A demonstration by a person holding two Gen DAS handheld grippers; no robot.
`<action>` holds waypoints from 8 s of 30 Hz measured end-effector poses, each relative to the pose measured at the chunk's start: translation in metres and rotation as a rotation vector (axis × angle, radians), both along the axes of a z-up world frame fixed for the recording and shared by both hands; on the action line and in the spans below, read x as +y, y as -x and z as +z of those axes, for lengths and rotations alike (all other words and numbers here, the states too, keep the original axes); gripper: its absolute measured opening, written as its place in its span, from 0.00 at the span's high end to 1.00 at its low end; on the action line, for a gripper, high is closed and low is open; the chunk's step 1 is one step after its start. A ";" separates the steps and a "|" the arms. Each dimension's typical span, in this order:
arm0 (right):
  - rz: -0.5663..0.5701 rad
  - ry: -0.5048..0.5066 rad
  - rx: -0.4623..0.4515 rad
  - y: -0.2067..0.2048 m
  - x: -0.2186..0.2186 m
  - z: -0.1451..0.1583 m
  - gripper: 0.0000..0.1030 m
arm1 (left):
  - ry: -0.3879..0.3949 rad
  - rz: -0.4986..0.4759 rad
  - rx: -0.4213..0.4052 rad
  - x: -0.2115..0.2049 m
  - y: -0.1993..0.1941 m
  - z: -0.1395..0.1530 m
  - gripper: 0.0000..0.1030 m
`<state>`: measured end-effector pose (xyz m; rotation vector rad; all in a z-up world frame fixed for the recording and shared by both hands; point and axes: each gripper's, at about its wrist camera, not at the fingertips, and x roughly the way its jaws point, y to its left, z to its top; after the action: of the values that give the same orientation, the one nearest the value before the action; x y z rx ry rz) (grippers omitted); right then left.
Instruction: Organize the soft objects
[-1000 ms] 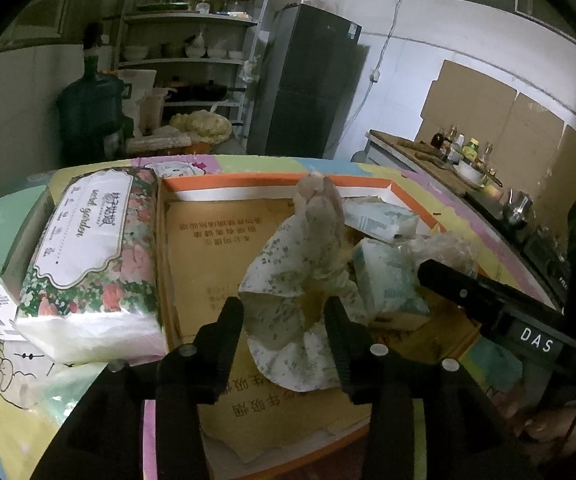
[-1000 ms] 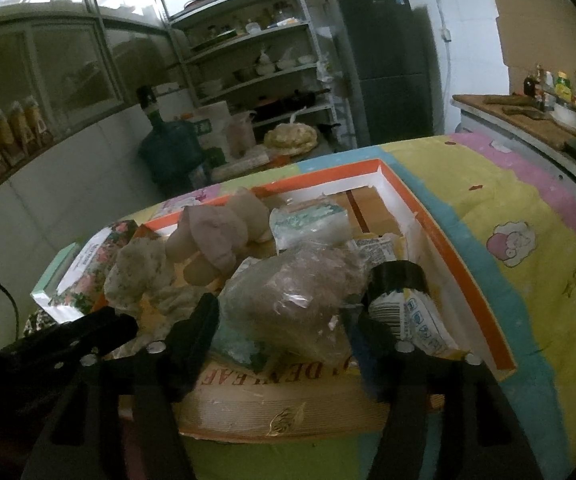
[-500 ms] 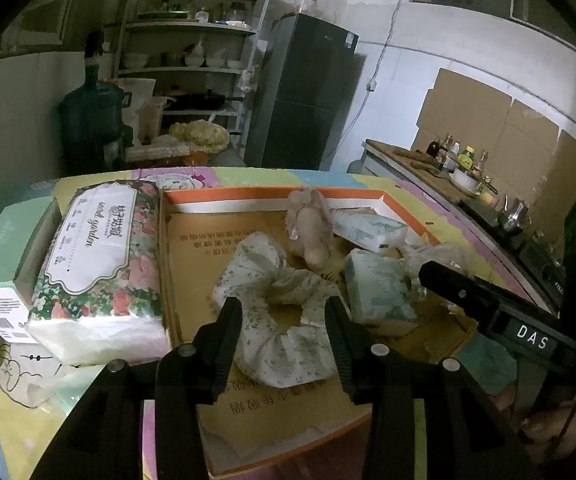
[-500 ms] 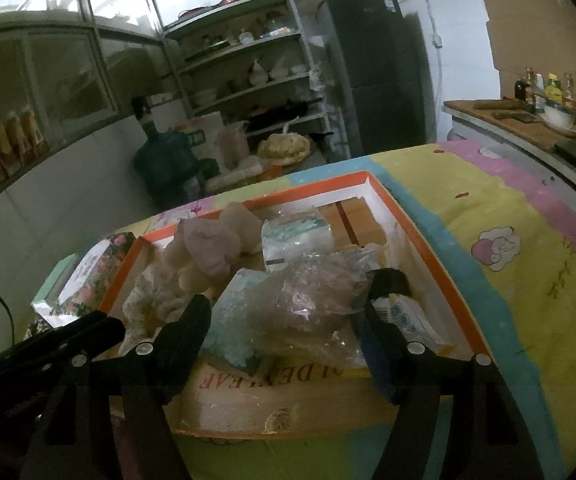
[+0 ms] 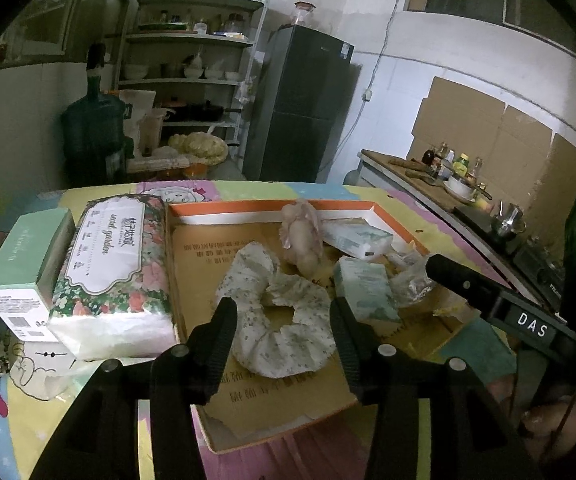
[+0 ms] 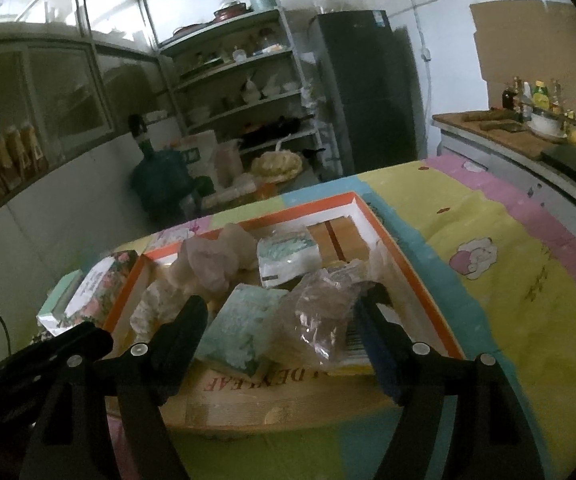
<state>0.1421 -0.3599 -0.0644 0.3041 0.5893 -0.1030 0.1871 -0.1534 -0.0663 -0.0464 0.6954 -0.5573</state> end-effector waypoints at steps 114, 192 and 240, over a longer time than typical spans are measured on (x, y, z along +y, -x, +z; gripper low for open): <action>0.576 0.284 0.158 -0.053 0.252 -0.039 0.51 | 0.015 0.448 0.088 0.261 -0.009 -0.033 0.53; 0.476 0.092 -0.096 0.023 0.197 0.029 0.51 | 0.062 0.276 -0.166 0.182 0.041 0.046 0.94; 0.222 0.105 -0.145 0.016 0.062 0.044 0.51 | 0.013 0.012 -0.122 0.020 0.005 0.047 0.94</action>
<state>0.1261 -0.2984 -0.0199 0.1415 0.4687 0.1010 0.1819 -0.1338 -0.0197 -0.0284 0.5724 -0.5489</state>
